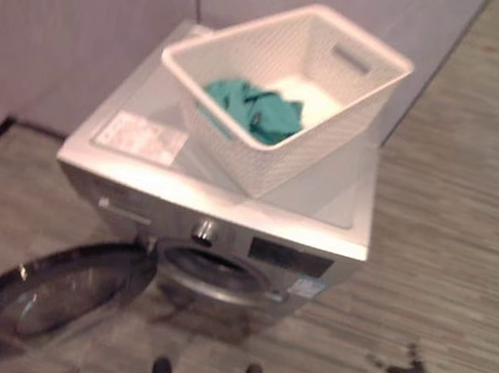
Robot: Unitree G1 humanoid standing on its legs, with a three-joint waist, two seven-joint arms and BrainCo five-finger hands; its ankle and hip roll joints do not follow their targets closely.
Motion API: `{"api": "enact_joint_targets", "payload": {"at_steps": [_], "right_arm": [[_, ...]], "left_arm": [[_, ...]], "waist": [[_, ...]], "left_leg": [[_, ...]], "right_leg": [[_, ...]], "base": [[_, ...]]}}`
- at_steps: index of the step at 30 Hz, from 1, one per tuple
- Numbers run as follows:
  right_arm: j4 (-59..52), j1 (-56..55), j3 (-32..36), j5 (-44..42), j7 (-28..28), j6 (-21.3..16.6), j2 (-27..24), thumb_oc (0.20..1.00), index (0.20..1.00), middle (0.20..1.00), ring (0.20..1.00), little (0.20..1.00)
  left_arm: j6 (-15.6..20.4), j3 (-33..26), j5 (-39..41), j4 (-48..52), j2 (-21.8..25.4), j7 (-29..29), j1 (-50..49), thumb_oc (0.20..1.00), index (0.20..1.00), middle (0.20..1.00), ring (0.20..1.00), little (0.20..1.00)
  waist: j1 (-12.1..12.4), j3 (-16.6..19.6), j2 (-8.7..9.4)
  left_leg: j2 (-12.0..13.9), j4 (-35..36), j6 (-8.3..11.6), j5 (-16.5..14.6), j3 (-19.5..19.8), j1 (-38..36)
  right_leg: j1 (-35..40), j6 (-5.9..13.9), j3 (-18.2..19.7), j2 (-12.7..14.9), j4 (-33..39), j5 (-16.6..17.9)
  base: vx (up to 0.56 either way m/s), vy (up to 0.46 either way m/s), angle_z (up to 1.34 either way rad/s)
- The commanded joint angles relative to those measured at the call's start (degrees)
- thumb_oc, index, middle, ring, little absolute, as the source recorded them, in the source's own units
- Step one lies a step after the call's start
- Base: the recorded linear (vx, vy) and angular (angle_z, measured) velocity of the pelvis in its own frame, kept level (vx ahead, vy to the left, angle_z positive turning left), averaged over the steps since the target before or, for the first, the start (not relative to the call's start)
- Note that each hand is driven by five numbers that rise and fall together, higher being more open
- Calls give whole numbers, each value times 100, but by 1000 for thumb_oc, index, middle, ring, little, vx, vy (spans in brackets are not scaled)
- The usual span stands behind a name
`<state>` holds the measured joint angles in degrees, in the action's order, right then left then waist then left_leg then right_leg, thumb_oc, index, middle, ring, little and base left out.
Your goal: Grab the laundry basket,head to the washer,open it,put in the laundry and shut it.
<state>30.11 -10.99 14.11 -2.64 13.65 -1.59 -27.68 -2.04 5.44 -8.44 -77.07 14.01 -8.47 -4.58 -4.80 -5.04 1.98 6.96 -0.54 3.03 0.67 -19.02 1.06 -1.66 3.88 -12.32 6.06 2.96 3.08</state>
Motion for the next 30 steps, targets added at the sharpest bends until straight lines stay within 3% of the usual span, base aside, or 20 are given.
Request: {"api": "enact_joint_targets", "payload": {"at_steps": [1, 3, 5, 10, 11, 12, 13, 14, 17, 19, 22, 23, 25, 27, 28, 29, 30], "right_arm": [[-482, 201, 162, 5, 434, -200, -373, 1000, 1000, 1000, 1000, 1000], [-1180, 244, 383, 304, 597, -263, -395, 1000, 1000, 1000, 1000, 1000], [-1889, 608, 505, 625, 891, -398, -508, 1000, 1000, 1000, 1000, 1000], [-2641, 1147, 360, 961, 965, -408, -825, 1000, 1000, 1000, 1000, 1000], [-3132, 1849, 135, 1187, 968, -429, -1291, 1000, 1000, 1000, 1000, 1000], [-3292, 2173, -12, 1236, 945, -435, -1426, 1000, 1000, 1000, 1000, 1000], [-3282, 2198, -29, 1238, 948, -431, -1431, 1000, 1000, 1000, 1000, 1000], [-3383, 2853, -305, 1371, 963, -413, -1847, 1000, 1000, 1000, 1000, 1000], [-3401, 3096, -367, 1329, 899, -416, -2133, 1000, 1000, 1000, 1000, 1000], [-3085, 3572, -634, 1116, 718, -368, -2601, 1000, 1000, 1000, 1000, 1000], [-2218, 5217, -1957, 868, 248, -330, -3308, 1000, 1000, 1000, 1000, 1000], [-1639, 6096, -2714, 672, 28, -265, -3452, 1000, 1000, 1000, 1000, 1000], [-1345, 6683, -3258, 589, -129, -231, -3497, 1000, 1000, 1000, 1000, 1000], [-629, 7584, -4190, 321, -669, -82, -3502, 1000, 1000, 1000, 1000, 1000], [-616, 7613, -4219, 317, -668, -85, -3498, 1000, 1000, 1000, 1000, 1000], [-39, 8087, -4783, 232, -987, -8, -3372, 1000, 1000, 1000, 1000, 1000], [161, 8254, -4920, 181, -1045, 19, -3299, 1000, 1000, 1000, 1000, 1000]], "left_arm": [[43, 103, 123, 296, 9, 76, 332, 1000, 1000, 1000, 1000, 1000], [25, 73, 82, 241, -83, 152, 297, 1000, 1000, 1000, 1000, 1000], [23, 257, -84, 288, -147, 183, 270, 1000, 1000, 1000, 1000, 1000], [25, 602, -319, 513, -85, 288, 320, 1000, 1000, 1000, 1000, 1000], [74, 843, -473, 669, 29, 340, 319, 1000, 1000, 1000, 1000, 1000], [109, 914, -509, 686, 69, 365, 323, 1000, 1000, 1000, 1000, 1000], [109, 901, -510, 686, 65, 366, 327, 1000, 1000, 1000, 1000, 1000], [165, 1019, -590, 711, 152, 366, 379, 1000, 1000, 1000, 1000, 1000], [197, 1053, -621, 732, 238, 375, 390, 1000, 1000, 1000, 1000, 1000], [201, 1160, -671, 630, 280, 431, 261, 1000, 1000, 1000, 1000, 1000], [201, 1264, -661, 383, 329, 539, 112, 1000, 1000, 1000, 1000, 1000], [194, 1257, -563, 279, 341, 548, 136, 1000, 1000, 1000, 1000, 1000], [192, 1218, -496, 210, 316, 545, 178, 1000, 1000, 1000, 1000, 1000], [156, 1211, -334, 93, 287, 609, 222, 1000, 1000, 1000, 1000, 1000], [156, 1205, -334, 93, 277, 608, 223, 1000, 1000, 1000, 1000, 1000], [162, 1264, -250, 50, 280, 664, 230, 1000, 1000, 1000, 1000, 1000], [159, 1284, -216, 25, 278, 695, 235, 1000, 1000, 1000, 1000, 1000]], "waist": [[33, -282, -103], [16, -232, -129], [18, -212, -190], [87, -281, -268], [275, -181, -260], [351, -145, -260], [336, -147, -275], [504, -89, -222], [615, 1, -87], [767, 179, 30], [975, 354, 205], [1031, 382, 292], [1025, 381, 335], [1091, 429, 475], [1080, 430, 465], [1143, 438, 553], [1155, 447, 591]], "left_leg": [[135, -568, -261, -488, 447, 312], [-36, -429, -429, -594, 362, 42], [-262, -149, -661, -524, 303, -235], [-385, 108, -821, -450, 466, -479], [-468, 283, -788, -469, 560, -571], [-455, 336, -738, -468, 619, -573], [-442, 340, -734, -465, 623, -572], [-439, 390, -649, -451, 848, -571], [-499, 380, -605, -462, 1040, -552], [-478, 430, -521, -460, 1133, -584], [-362, 518, -336, -349, 1312, -521], [-307, 537, -258, -282, 1412, -432], [-283, 552, -218, -217, 1467, -347], [-215, 554, -143, -173, 1562, -233], [-215, 554, -143, -172, 1567, -229], [-163, 554, -90, -157, 1605, -197], [-161, 554, -85, -130, 1623, -156]], "right_leg": [[170, 461, -143, 542, -1070, -690], [56, 580, -44, 675, -1569, -540], [-256, 645, 73, 773, -2431, -36], [-598, 608, 297, 603, -3390, -63], [-611, 581, 115, 637, -2816, -327], [-596, 568, 93, 668, -2316, -363], [-572, 565, 78, 650, -2266, -341], [-540, 609, 253, 759, -1260, -68], [-243, 635, 263, 731, -911, -90], [32, 692, -9, 756, -687, -55], [366, 675, -394, 662, -315, -50], [439, 633, -519, 606, -182, -77], [434, 610, -590, 588, -127, -67], [511, 573, -770, 536, -2, -73], [510, 573, -775, 535, -1, -72], [555, 552, -852, 485, 30, -113], [545, 546, -864, 482, 47, -106]], "base": [[88, 178, -32], [61, 233, -23], [27, 248, -36], [58, 104, -37], [116, -33, 26], [119, -33, 22], [99, -155, 20], [114, -156, 2], [106, -122, 18], [129, -121, 135], [106, -166, 75], [11, -135, 31], [-10, -78, 36], [23, -72, 39], [34, -71, 39], [9, -36, 24], [9, -36, 19]]}}
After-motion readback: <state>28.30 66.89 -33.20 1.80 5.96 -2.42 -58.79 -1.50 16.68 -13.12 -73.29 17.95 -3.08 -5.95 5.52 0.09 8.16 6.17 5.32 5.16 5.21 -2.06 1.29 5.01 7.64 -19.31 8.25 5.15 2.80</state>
